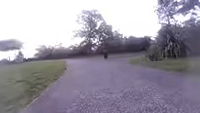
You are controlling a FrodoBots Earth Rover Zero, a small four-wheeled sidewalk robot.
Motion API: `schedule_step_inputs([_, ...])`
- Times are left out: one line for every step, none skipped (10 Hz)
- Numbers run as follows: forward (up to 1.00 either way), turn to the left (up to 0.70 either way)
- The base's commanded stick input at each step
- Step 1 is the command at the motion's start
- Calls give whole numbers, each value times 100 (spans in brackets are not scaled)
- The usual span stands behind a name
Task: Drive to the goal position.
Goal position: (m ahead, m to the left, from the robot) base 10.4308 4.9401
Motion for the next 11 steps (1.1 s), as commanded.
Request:
schedule_step_inputs([70,0])
schedule_step_inputs([70,0])
schedule_step_inputs([70,0])
schedule_step_inputs([70,0])
schedule_step_inputs([70,0])
schedule_step_inputs([70,0])
schedule_step_inputs([70,0])
schedule_step_inputs([70,0])
schedule_step_inputs([70,0])
schedule_step_inputs([70,0])
schedule_step_inputs([70,0])
